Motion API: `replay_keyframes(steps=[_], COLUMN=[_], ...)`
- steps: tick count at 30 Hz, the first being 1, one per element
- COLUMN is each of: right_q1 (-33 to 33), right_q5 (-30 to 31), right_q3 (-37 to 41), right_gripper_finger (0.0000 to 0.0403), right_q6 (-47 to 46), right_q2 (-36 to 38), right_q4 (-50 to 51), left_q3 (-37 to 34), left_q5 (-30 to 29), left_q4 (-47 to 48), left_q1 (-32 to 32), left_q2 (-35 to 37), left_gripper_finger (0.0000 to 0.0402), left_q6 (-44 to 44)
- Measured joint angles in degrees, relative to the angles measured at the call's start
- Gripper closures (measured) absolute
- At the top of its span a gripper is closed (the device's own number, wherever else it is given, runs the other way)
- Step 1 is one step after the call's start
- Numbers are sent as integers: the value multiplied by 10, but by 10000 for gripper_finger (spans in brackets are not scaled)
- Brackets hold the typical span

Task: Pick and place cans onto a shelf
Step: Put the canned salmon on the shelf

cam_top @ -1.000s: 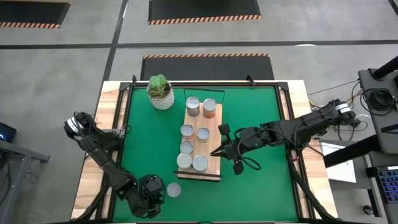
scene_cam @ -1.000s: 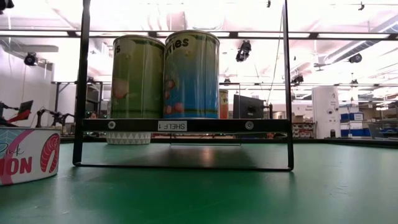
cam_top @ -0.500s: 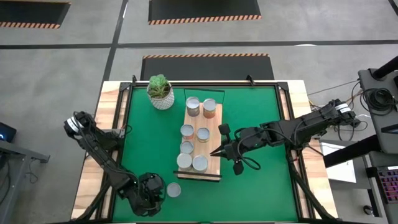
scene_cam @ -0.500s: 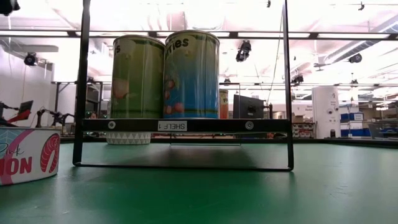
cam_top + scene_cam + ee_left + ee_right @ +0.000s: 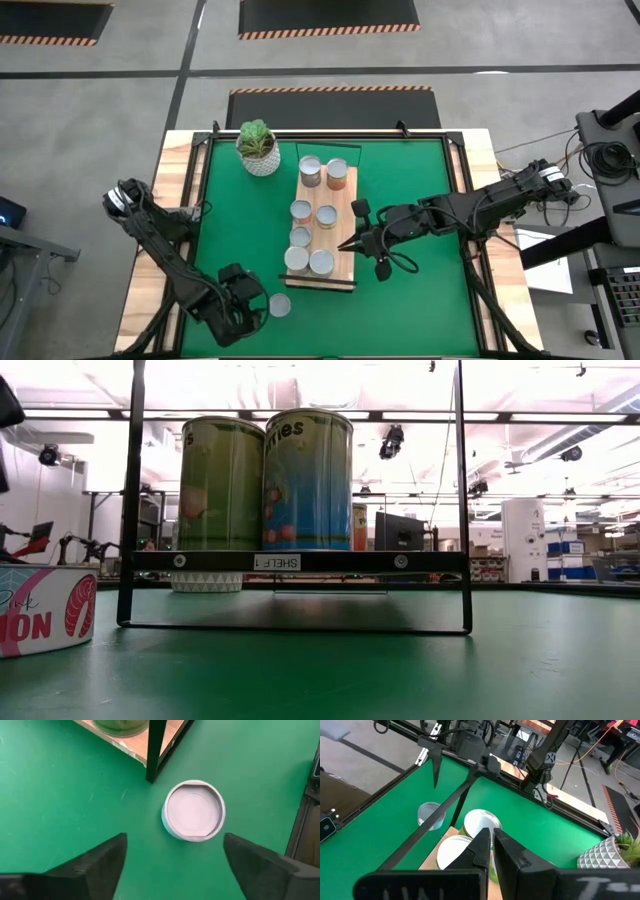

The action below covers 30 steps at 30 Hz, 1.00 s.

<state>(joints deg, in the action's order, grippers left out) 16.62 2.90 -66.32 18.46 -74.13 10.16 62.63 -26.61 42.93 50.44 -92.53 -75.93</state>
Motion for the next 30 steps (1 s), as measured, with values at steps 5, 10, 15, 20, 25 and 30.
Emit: replay_keyframes(steps=[5,10,15,20,25,30], right_q1=[0,0,0,0,0,0], right_q5=[0,0,0,0,0,0], right_q3=[0,0,0,0,0,0], right_gripper_finger=[392,392,392,392,392,392], right_q6=[0,0,0,0,-5,-6], right_q2=[0,0,0,0,0,0], right_q4=[4,4,4,3,4,7], left_q3=[-14,-17,-18,-29,-61,-96], left_q5=[-1,-20,-40,-59,-89,-89], left_q4=[-5,-7,-7,-71,-152,-209], left_q1=[-1,-2,-2,-2,-2,-2], left_q2=[0,0,0,-1,-1,-1], left_gripper_finger=[45,28,27,27,27,27], left_q6=[-18,-25,-14,39,89,91])
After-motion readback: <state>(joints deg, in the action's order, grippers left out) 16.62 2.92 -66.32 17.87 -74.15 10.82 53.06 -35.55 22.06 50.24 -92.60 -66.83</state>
